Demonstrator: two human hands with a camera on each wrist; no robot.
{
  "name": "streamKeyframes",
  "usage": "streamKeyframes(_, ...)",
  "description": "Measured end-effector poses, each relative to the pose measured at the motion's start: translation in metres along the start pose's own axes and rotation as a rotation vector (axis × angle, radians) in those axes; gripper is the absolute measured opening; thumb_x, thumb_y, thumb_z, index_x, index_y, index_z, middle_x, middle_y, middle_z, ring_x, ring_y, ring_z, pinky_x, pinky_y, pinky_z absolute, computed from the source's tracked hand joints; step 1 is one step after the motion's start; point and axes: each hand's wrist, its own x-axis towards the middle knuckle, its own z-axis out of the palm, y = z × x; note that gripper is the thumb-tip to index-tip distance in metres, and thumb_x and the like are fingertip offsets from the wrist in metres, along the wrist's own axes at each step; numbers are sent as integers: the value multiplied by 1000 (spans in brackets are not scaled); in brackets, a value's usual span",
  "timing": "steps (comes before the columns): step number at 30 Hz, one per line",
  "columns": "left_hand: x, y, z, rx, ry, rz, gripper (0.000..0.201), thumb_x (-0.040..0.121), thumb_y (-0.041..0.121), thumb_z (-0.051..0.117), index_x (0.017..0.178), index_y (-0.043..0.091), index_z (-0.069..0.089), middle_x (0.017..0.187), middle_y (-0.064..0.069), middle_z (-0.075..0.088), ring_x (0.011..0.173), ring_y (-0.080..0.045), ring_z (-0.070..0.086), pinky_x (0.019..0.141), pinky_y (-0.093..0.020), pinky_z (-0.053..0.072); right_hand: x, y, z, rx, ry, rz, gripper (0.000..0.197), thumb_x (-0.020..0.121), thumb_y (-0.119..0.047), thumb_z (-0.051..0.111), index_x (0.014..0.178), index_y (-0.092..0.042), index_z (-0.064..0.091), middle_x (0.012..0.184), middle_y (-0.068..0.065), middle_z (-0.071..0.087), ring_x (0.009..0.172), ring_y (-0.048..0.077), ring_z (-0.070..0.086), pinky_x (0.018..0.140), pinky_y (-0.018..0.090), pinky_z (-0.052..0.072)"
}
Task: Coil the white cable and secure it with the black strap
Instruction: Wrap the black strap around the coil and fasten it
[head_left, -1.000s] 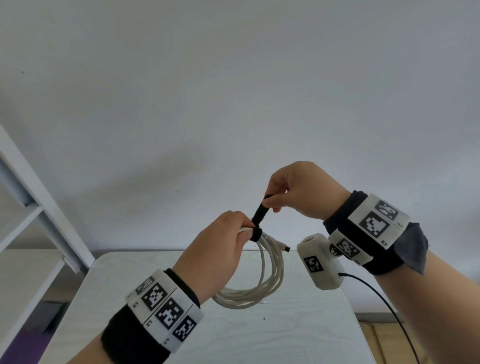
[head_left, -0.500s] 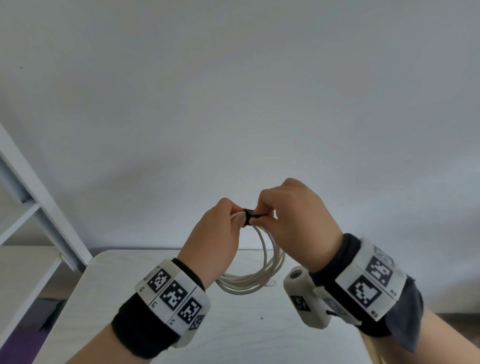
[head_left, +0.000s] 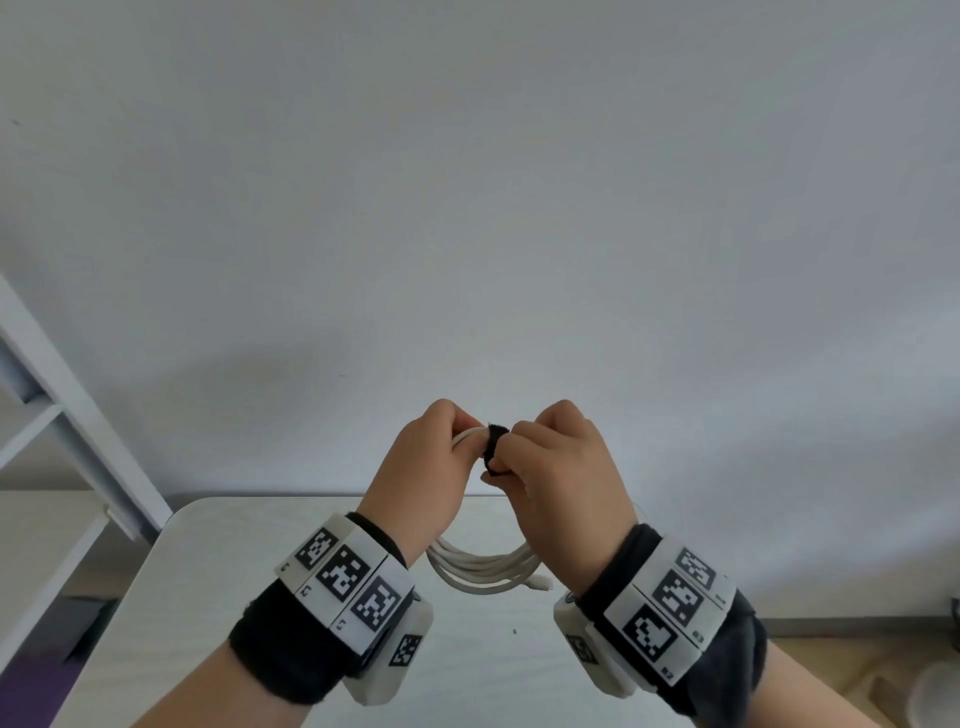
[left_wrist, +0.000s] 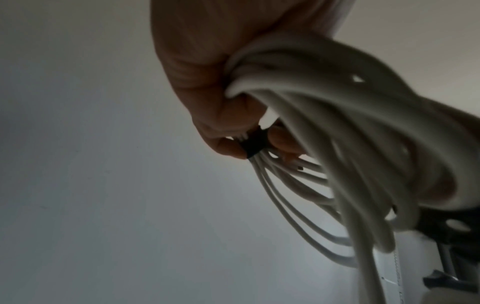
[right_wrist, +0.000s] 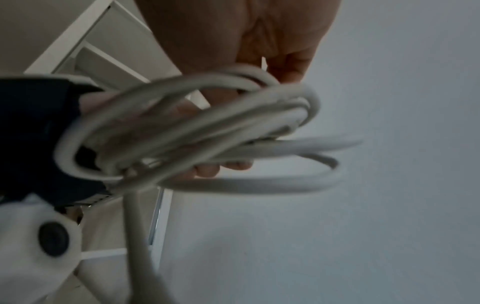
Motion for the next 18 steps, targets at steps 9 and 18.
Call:
streamKeyframes(9,-3,3,-1,20,5,5,16,94,27,48,92,12,54,63,5,50,51,-8,44,48,-20,32,1,2,1,69,23,72,6,69,-16,68,65,-15,64,90,2,63,78,28,56,55,35,50)
streamKeyframes(18,-3,2,-4,49,5,-7,16,94,26,49,90,12,55,65,6,51,52,-6,44,47,-19,31,0,6,7,124,-69,42,19,79,-33,55,72,-19,65,90,-3,63,74,21,56,57,33,52)
